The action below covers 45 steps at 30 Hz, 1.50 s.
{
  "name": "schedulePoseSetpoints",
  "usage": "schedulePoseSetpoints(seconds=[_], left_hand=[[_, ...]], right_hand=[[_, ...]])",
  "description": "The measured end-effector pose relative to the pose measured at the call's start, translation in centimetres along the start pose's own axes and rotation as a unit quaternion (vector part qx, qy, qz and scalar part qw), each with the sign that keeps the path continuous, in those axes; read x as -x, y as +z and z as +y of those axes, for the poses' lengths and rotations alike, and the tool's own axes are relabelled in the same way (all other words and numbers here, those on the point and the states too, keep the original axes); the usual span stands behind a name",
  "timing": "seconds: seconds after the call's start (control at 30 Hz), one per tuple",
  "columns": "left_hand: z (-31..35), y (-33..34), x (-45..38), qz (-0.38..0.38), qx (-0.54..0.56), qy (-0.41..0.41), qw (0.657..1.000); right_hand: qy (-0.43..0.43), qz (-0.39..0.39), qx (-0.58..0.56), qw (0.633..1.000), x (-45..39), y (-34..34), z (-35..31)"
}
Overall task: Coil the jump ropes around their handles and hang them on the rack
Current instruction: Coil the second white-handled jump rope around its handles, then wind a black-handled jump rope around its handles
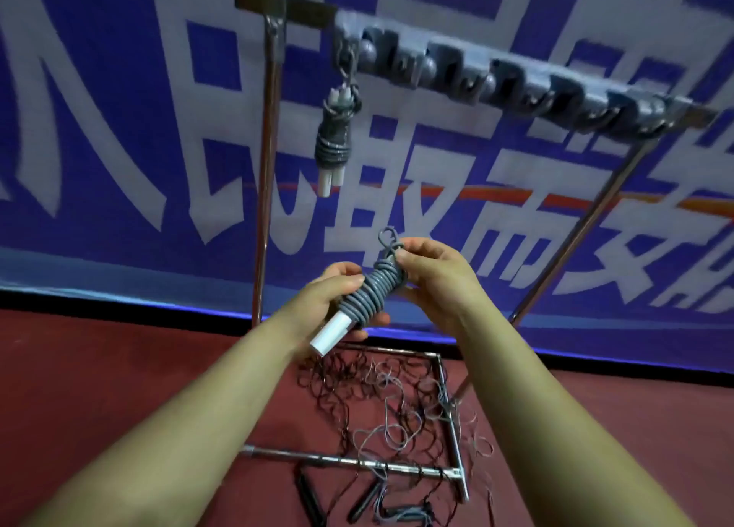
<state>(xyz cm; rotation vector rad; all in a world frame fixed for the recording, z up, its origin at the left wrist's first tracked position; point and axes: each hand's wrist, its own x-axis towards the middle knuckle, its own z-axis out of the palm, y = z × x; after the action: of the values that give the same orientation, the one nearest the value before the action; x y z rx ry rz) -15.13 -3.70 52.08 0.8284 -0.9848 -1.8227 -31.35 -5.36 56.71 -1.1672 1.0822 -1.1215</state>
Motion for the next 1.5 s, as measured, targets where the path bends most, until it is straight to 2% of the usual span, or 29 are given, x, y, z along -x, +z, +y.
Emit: schedulePoseSetpoints(seconds=[0.13,0.27,0.43,0.57,0.8,0.97,1.07,1.27,1.37,1.5], left_hand=[[3.6,1.3,-1.1,0.026,-0.122,-0.032,0.992],[7.3,2.2,-1.9,0.054,-0.191,0.021,0.98],[11.9,3.0,-3.0,0.076,-0.187,0.11,0.973],[13.9,3.1,-3.6,0.072,-0.209,0.155,0.963],[13.9,2.4,-5.1,0.061,-0.18,0.107,0.976],[12.5,1.8,-5.5,0.071,-0.157,0.095,0.98],[10.1,1.4,-6.1,0.086,-0.149,0.092,0.981],[-0.8,-1.6,-6.7,0.117,-0.104,0.023,0.987],[-9.4,-3.2,-5.9,0.118,-0.099,-0.065,0.986],[-21.9,-5.9,-4.8,0.151,-0.078,-0.19,0.967]], right_hand=[[-0.06,0.061,-0.002,0.996,-1.9,0.1,-3.9],[-0.101,0.072,0.013,0.992,-3.8,0.5,-8.1],[-0.169,0.051,-0.02,0.984,-5.1,1.8,-12.4],[-0.189,0.038,-0.042,0.98,-6.1,2.1,-14.4],[-0.124,0.073,-0.014,0.989,-7.9,2.2,-14.4],[-0.151,0.068,0.059,0.984,-7.9,2.0,-13.2],[-0.156,0.066,0.111,0.979,-7.0,1.5,-9.7],[-0.042,0.079,0.105,0.99,-3.5,-1.0,3.1],[0.036,0.087,0.086,0.992,-1.3,-2.9,11.7],[0.147,0.106,0.069,0.981,1.7,-5.9,23.7]])
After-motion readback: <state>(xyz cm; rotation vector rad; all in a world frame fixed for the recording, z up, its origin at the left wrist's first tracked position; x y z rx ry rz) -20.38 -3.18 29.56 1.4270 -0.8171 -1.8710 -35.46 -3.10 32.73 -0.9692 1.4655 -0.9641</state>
